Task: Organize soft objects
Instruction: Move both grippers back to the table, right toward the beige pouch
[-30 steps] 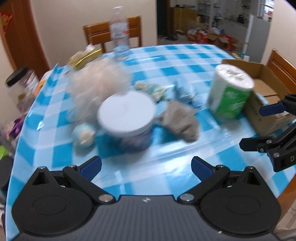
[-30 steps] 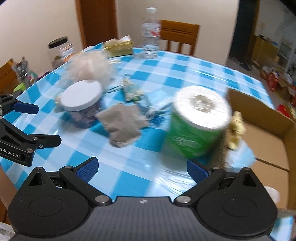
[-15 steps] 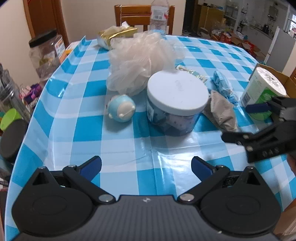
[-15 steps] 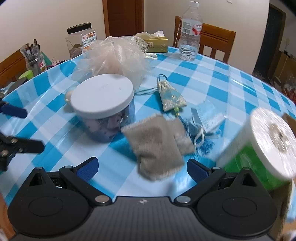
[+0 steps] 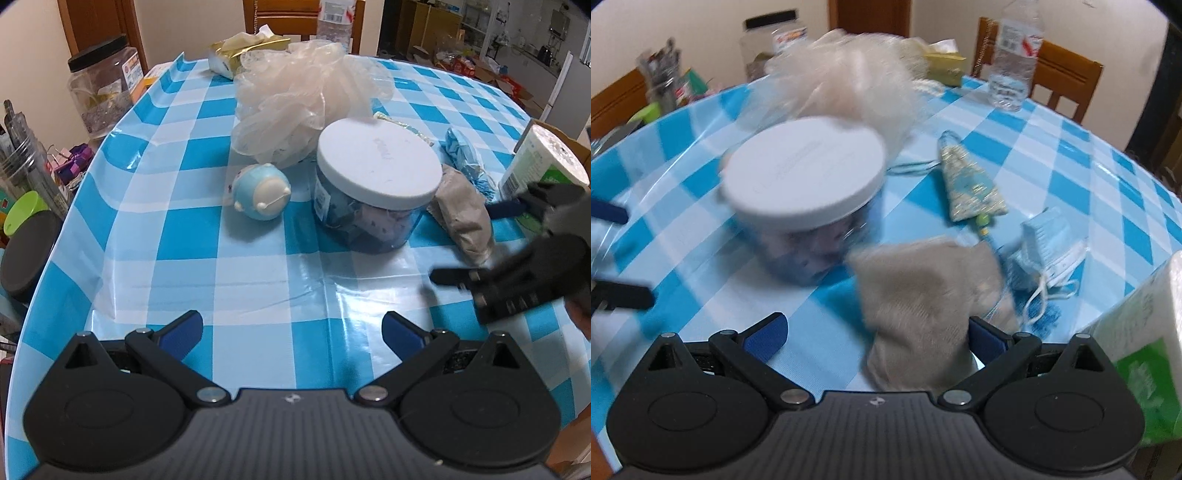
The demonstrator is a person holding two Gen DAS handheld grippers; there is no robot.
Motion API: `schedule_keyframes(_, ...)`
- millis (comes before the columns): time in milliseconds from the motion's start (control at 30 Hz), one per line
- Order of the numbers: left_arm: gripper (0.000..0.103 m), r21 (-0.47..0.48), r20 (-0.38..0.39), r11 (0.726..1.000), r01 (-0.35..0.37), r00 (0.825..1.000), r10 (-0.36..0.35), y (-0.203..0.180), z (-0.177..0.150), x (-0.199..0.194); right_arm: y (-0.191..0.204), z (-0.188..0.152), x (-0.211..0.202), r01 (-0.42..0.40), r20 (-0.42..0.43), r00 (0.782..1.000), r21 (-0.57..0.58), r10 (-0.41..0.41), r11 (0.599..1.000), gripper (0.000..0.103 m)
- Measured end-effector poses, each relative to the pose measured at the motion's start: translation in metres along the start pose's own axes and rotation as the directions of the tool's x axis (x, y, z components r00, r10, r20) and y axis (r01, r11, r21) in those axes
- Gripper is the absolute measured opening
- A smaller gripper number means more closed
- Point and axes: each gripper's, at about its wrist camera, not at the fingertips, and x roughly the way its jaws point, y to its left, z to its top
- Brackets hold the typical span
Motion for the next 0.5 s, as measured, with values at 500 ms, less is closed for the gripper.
schedule_keyframes(500, 0.102, 0.041, -0.037, 0.999, 0.014, 0.999, -0.012, 0.005, 0.004, 0.034, 0.023, -0.017, -0.007, 0.007, -0.048, 0.999, 0.006, -0.007, 1.000, 0.103)
